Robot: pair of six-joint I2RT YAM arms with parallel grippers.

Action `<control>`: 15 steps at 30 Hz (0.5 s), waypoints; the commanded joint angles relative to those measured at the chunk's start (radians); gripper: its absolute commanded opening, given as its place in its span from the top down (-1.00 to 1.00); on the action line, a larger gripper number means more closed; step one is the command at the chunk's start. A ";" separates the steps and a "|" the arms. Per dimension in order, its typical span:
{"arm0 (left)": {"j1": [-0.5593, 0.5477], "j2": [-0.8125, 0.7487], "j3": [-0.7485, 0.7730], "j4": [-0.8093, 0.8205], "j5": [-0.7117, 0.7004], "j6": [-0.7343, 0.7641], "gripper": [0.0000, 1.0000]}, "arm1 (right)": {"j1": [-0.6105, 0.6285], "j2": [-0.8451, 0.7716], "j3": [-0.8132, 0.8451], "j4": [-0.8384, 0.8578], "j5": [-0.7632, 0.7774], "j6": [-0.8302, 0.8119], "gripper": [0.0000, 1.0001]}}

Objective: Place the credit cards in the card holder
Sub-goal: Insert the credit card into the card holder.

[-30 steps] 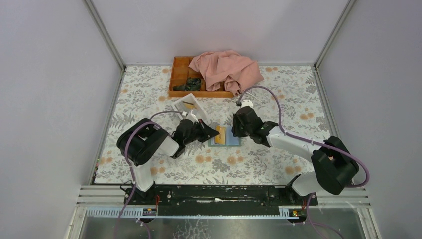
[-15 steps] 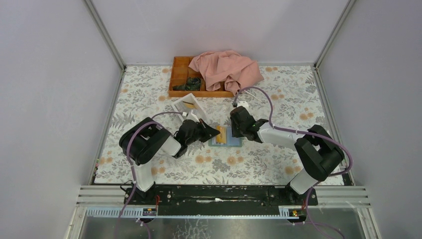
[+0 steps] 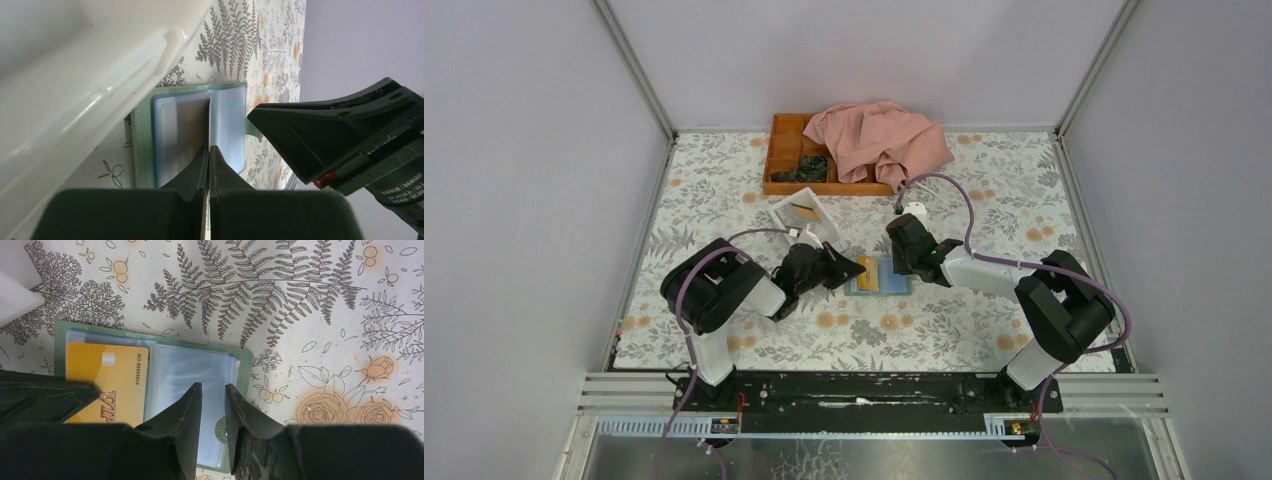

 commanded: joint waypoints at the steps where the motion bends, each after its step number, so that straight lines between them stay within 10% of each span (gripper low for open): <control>1: -0.006 -0.062 -0.023 0.029 -0.014 -0.005 1.00 | -0.010 0.000 0.008 0.004 0.033 0.011 0.39; 15: -0.039 -0.090 -0.006 -0.024 -0.039 0.015 1.00 | -0.014 0.021 -0.007 0.007 0.014 0.015 0.38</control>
